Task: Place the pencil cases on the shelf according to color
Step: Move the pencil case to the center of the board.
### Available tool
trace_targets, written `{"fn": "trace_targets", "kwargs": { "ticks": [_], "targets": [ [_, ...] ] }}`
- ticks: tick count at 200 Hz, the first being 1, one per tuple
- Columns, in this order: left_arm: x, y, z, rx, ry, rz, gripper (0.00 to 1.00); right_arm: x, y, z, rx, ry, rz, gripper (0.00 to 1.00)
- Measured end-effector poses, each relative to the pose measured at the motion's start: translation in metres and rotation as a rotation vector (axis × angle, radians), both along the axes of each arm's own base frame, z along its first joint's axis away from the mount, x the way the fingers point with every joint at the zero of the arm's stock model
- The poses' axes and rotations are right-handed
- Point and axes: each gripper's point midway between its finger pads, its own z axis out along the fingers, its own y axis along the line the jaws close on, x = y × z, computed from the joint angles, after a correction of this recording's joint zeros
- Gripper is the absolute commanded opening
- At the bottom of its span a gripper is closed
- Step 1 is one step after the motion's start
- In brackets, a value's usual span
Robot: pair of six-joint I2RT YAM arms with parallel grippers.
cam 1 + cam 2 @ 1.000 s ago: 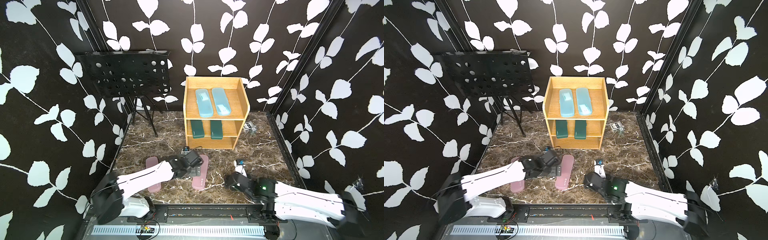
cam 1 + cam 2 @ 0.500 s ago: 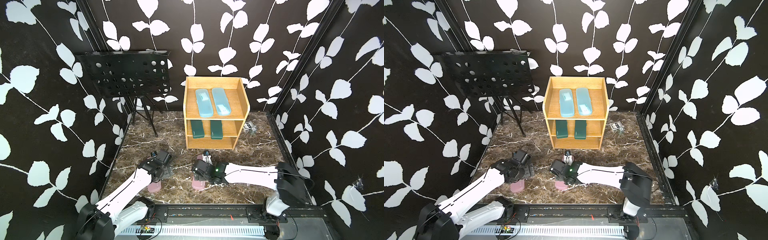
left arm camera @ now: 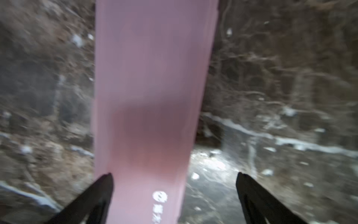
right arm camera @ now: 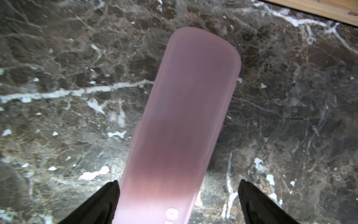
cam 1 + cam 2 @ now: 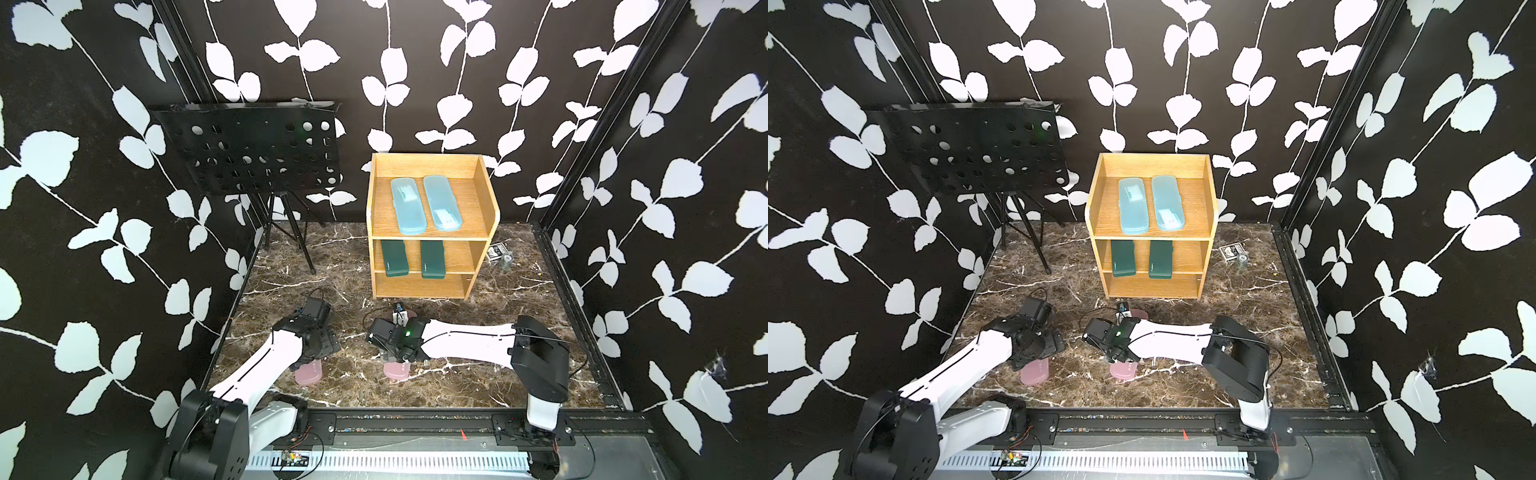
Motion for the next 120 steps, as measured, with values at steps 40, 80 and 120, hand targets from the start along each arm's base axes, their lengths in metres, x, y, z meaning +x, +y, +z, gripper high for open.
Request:
{"fn": "trace_targets", "kwargs": {
  "ticks": [40,80,120],
  "targets": [
    [0.000,-0.001,-0.001,-0.003,0.006,-0.019,0.99,-0.005,-0.035,-0.010,-0.017,0.012,-0.023,0.99],
    [-0.001,-0.003,-0.001,-0.002,0.008,-0.037,0.93,-0.012,-0.070,-0.016,0.044,0.008,-0.026,0.99],
    [-0.002,-0.015,-0.001,0.022,-0.006,-0.105,0.93,-0.023,-0.093,-0.017,0.084,-0.004,-0.026,0.99]
  ]
}}
